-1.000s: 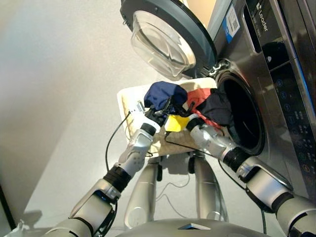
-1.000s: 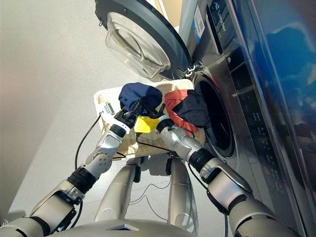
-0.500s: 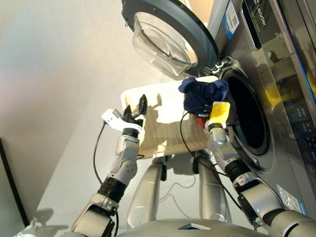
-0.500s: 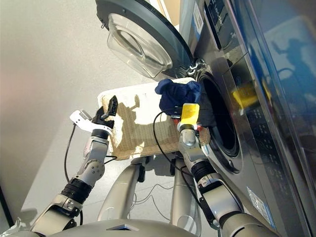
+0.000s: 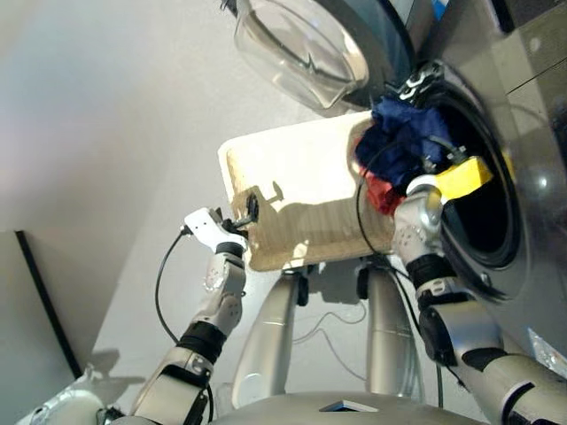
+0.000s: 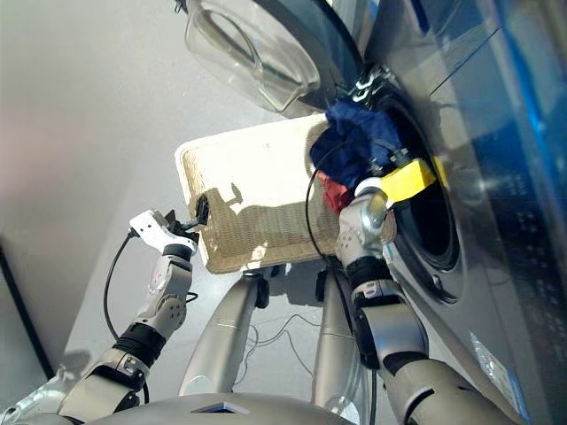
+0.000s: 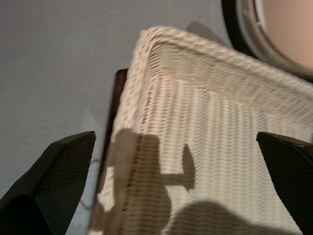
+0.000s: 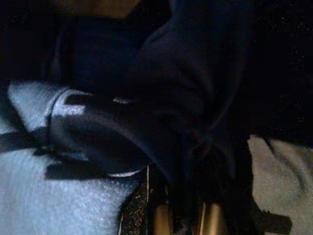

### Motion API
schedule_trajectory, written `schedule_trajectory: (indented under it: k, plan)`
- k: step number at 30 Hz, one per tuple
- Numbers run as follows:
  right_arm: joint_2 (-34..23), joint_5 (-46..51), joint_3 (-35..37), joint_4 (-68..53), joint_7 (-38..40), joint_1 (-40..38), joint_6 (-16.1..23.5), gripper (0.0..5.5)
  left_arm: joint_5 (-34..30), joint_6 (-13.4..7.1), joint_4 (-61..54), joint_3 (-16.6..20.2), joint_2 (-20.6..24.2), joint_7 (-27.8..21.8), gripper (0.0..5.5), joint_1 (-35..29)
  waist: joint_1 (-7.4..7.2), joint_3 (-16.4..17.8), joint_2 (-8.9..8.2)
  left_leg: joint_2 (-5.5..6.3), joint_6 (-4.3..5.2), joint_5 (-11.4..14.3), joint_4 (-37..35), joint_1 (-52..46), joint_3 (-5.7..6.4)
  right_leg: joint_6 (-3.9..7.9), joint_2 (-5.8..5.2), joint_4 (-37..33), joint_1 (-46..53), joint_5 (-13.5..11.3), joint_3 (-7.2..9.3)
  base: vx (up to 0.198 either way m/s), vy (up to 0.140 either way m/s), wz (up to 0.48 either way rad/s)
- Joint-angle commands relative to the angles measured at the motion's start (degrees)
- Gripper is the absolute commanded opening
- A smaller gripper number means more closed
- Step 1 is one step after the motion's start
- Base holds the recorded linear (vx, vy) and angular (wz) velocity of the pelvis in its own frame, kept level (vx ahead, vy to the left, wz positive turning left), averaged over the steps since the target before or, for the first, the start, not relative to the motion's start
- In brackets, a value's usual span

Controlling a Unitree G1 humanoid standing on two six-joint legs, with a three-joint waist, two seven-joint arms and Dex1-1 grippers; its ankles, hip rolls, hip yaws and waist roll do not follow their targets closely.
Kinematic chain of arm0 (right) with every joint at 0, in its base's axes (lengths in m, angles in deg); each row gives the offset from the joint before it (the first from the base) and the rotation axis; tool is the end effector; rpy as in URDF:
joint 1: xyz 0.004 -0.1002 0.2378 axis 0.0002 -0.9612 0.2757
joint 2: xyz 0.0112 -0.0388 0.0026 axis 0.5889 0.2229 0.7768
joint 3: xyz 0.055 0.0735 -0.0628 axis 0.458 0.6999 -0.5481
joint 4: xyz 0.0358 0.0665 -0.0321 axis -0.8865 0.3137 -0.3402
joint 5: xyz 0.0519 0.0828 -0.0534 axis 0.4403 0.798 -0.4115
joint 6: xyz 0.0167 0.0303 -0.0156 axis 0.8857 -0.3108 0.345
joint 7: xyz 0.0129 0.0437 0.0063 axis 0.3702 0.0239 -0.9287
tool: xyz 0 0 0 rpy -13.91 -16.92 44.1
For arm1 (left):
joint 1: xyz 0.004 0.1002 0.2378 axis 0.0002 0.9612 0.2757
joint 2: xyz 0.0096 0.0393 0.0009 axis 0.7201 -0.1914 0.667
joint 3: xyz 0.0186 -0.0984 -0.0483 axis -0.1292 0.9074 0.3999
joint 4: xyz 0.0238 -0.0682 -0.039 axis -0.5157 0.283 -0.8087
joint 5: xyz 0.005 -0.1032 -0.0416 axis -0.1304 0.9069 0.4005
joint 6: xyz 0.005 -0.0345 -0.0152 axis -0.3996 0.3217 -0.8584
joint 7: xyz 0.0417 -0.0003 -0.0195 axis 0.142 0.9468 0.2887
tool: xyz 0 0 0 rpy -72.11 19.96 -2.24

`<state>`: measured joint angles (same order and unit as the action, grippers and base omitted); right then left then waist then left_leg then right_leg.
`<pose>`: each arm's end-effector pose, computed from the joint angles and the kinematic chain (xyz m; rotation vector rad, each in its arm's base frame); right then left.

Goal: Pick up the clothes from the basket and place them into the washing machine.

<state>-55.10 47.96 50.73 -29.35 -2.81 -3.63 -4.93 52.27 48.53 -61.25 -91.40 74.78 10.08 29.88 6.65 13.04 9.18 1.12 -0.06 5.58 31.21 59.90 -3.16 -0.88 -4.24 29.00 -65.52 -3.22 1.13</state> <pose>0.3599 -0.2024 0.1445 0.7135 -0.3639 -0.6599 0.2507 0.1504 0.0049 -0.4788 -0.0348 0.0435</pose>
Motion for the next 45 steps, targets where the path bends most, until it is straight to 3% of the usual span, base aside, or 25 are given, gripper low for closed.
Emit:
schedule_trajectory:
  k: [1, 6, 10, 12, 13, 14, 17, 25, 29, 30, 36, 45]
  plan:
    - [-11.4, -1.3, 0.7, -4.1, 3.3, 6.6, 6.6, 0.00, -2.8, -1.1, 0.3, 1.4, 4.1, -0.3, 5.50, 1.3, -0.67, 0.0, 1.73, 1.05, -2.53, 2.3, 4.4, 4.1, -0.55, 2.56, 1.60, 0.8, -0.4, 2.1, -0.67, 0.000, 0.000, 0.000]
    - [-21.4, -7.7, 3.8, -7.0, 11.3, 8.5, 9.9, 0.00, -4.0, -1.1, 4.0, 2.0, 4.1, 0.7, 5.50, 0.6, -1.34, -0.1, 1.50, 0.54, -2.57, 3.1, 5.9, 5.0, -0.94, 2.86, 1.93, 2.4, -2.0, 2.5, -1.19, 0.000, 0.000, 0.000]
    - [-21.5, -8.8, 8.1, -6.0, 14.4, 4.7, 10.8, 0.00, -4.1, -1.4, 5.1, 2.7, 3.7, 1.1, 5.50, 0.5, -2.38, -0.6, 0.99, 0.70, -2.63, 3.0, 4.5, 4.0, -0.93, 2.92, 2.00, 1.6, -1.3, 2.5, -1.19, 0.000, 0.000, 0.000]
    - [-20.4, -8.3, 7.0, -3.7, 11.2, 1.8, 8.5, 0.00, -4.2, -1.4, 6.2, 3.3, 3.6, 1.2, 5.50, 0.0, -2.81, -0.9, 0.31, 0.59, -2.54, 2.9, 3.8, 3.5, -1.00, 2.87, 2.06, 1.0, -0.8, 2.1, -1.16, 0.000, 0.000, 0.000]
    - [-19.4, -6.3, 5.8, -1.9, 8.2, 0.7, 7.1, 4.14, -4.0, -1.4, 6.8, 3.5, 3.3, 1.1, 5.50, -0.2, -3.01, -1.0, -0.01, 0.44, -2.48, 2.9, 3.3, 3.2, -1.14, 2.86, 2.05, 0.4, -0.5, 1.9, -1.13, 0.000, 0.000, 0.000]
    - [-19.3, -5.3, 3.3, 1.7, 4.5, -0.3, 4.0, 5.50, -3.8, -1.3, 7.3, 3.8, 3.4, 0.9, 5.50, -0.7, -3.14, -1.1, -0.51, 0.35, -2.36, 2.8, 2.8, 3.0, -1.18, 2.83, 2.05, -0.1, -0.2, 1.5, -1.04, 0.000, 0.000, 0.000]
    - [-18.0, -3.4, -4.3, 7.7, -5.5, -1.4, -1.6, 5.50, -3.3, -1.0, 8.6, 4.1, 3.3, -0.3, 5.50, -1.4, -3.49, -1.0, -1.41, 0.06, -2.04, 2.1, 1.6, 2.5, -1.36, 2.66, 1.90, -1.9, 0.7, 0.6, -0.67, 0.000, 0.000, 0.000]
    - [-11.4, -9.4, -18.1, -0.1, -17.4, -8.0, -6.5, 5.50, -3.9, 0.1, 10.6, 5.4, 3.3, -2.5, 5.50, -1.4, -4.10, -1.2, -2.91, 0.07, -1.59, 0.3, -0.8, 1.4, -1.26, 2.55, 1.64, -4.5, 2.7, -0.5, 0.36, 0.000, 0.000, 0.000]
    - [-11.4, -14.1, -22.2, -2.4, -19.3, -8.8, -7.9, 5.50, -4.5, 0.2, 11.0, 5.8, 3.4, -3.0, 5.50, -1.2, -3.94, -1.2, -3.43, 0.25, -1.50, -0.4, -1.7, 1.0, -1.08, 2.68, 1.29, -5.5, 3.5, -0.9, 0.87, 0.000, 0.000, 0.000]
    - [-12.3, -20.4, -26.9, -4.5, -20.7, -8.6, -9.3, 5.50, -5.0, 0.5, 11.3, 5.7, 3.6, -3.6, 5.50, -1.2, -3.79, -1.1, -3.89, 0.35, -1.49, -0.8, -2.4, 0.8, -0.82, 2.75, 1.14, -6.1, 4.0, -1.1, 1.17, 0.000, 0.000, 0.000]
    - [-12.0, -36.3, -36.0, -4.6, -21.4, -6.4, -13.6, 5.50, -5.9, 1.1, 11.5, 5.9, 3.5, -3.8, 5.50, -1.7, -3.18, -0.8, -4.92, 0.60, -1.44, -1.5, -3.0, 0.7, 0.07, 2.74, 1.11, -6.5, 4.6, -1.0, 1.93, -0.001, -0.008, 0.025]
    - [-7.5, -39.8, -35.3, 13.5, -17.9, 0.5, -16.6, 5.50, -6.3, 1.3, 12.4, 4.5, 2.9, -1.7, 5.50, -6.3, -1.20, 1.3, -4.04, 1.03, -1.72, -1.2, -0.6, 4.1, 1.79, 2.28, 0.75, -2.9, 2.0, 1.0, 2.98, 0.000, 0.000, 0.000]
